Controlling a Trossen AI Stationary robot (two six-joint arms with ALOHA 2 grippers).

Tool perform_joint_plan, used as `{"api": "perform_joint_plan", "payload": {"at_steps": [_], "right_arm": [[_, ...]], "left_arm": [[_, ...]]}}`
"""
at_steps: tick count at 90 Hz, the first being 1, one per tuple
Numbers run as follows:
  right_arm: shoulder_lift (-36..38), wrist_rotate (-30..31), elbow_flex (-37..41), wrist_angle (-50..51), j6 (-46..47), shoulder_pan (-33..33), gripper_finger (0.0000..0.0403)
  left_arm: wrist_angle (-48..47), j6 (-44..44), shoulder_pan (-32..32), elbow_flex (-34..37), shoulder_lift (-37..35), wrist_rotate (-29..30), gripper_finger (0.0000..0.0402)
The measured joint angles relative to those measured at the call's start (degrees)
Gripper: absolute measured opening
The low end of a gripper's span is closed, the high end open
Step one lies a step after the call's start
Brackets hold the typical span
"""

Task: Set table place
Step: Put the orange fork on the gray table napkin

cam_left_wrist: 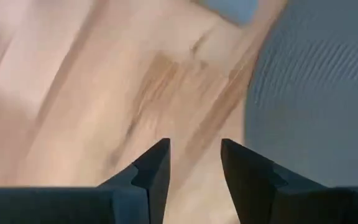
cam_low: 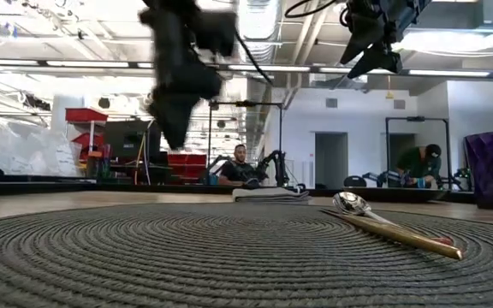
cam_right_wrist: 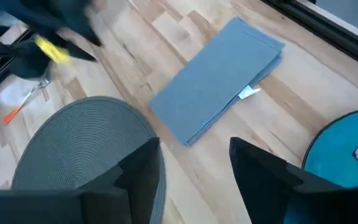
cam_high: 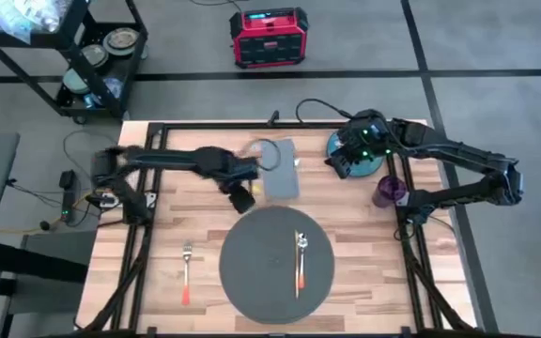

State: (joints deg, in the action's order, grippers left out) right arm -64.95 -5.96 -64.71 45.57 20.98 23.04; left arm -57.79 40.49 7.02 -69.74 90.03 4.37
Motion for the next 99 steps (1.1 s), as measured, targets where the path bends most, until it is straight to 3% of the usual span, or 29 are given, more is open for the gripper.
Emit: {"api": "perform_joint_plan", "payload": {"at_steps": [10,18,31,46,65,76,99], "right_arm": [[0.0,0.0,0.0,0.35,-0.51,0.03,0.0179],[0.0,0.0,0.0,0.44,-1.01,-0.01,0.0179],[0.0,0.0,0.0,0.84,-1.99,0.01,0.0179],[0.0,-0.23,0.0,0.82,-2.69,-0.01,0.0179],[0.0,-0.24,0.0,2.13,-4.47,0.01,0.0179],[0.0,-0.24,0.0,2.35,-5.0,-0.01,0.0179],[0.0,-0.24,0.0,2.33,-5.0,-0.01,0.0179]], "left_arm": [[-1.69,23.09,-5.94,7.46,-8.25,1.49,0.0125],[-3.33,36.78,-11.85,12.56,-11.71,0.2,0.0122],[-6.68,52.81,-21.72,17.38,-12.25,-6.04,0.0104],[0.95,66.78,-31.14,19.42,-11.99,-9.08,0.0095],[2.89,82.02,-40.62,20.58,-12.01,-10.26,0.0094],[9.14,86.89,-43.87,23.28,-12.03,-9.82,0.0094],[14.11,87.89,-44.3,28.07,-12.01,-7.5,0.0094]]}}
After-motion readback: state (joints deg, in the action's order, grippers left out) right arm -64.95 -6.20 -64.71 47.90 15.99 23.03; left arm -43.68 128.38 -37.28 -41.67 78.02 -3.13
